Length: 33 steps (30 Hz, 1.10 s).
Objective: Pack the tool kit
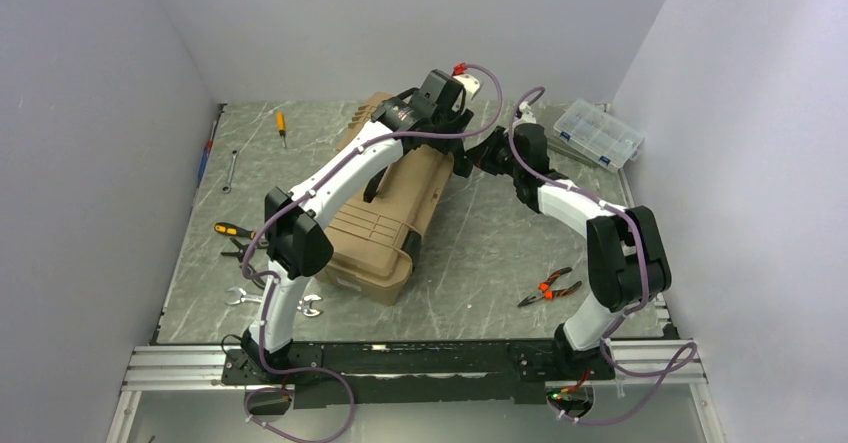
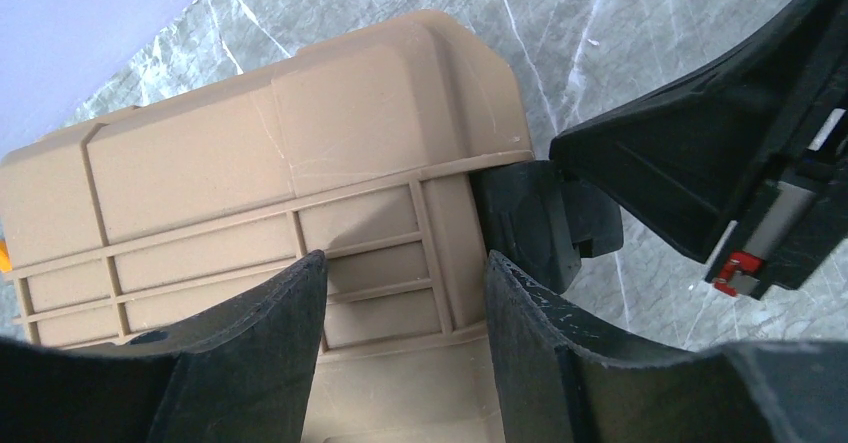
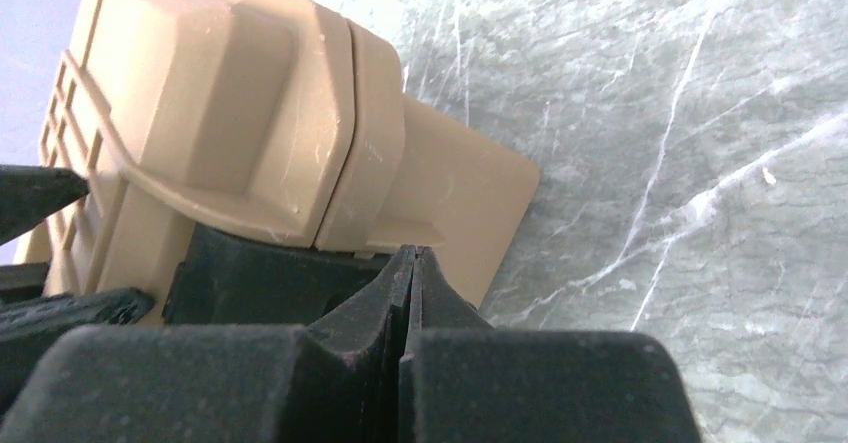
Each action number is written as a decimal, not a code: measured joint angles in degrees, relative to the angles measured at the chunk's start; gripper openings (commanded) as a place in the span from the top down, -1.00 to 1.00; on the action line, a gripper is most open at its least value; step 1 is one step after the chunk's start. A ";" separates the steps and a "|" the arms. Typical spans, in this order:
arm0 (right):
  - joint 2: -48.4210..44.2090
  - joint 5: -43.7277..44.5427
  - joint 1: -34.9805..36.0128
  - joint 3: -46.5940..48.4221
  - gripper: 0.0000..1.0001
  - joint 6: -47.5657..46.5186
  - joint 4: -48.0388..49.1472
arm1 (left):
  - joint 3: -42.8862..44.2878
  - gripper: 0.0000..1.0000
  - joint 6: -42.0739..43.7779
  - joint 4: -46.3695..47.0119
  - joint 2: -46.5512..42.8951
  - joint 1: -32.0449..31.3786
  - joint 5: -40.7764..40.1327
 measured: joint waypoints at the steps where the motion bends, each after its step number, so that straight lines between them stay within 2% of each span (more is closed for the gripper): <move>1: 0.24 1.25 0.37 0.17 1.00 0.11 0.17 | -0.02 -0.23 0.00 0.02 -0.02 0.00 0.02; 16: 1.16 23.34 7.63 -2.12 1.00 8.63 4.98 | -1.07 -0.18 -0.13 0.81 -0.74 0.37 1.29; 22: 3.82 27.21 8.52 -5.29 1.00 14.38 14.67 | -2.51 -0.17 -0.39 1.88 -1.66 1.20 3.65; 33: 8.59 33.75 10.56 -7.82 1.00 21.49 25.22 | -6.73 -0.12 -1.73 5.07 -4.15 3.61 10.23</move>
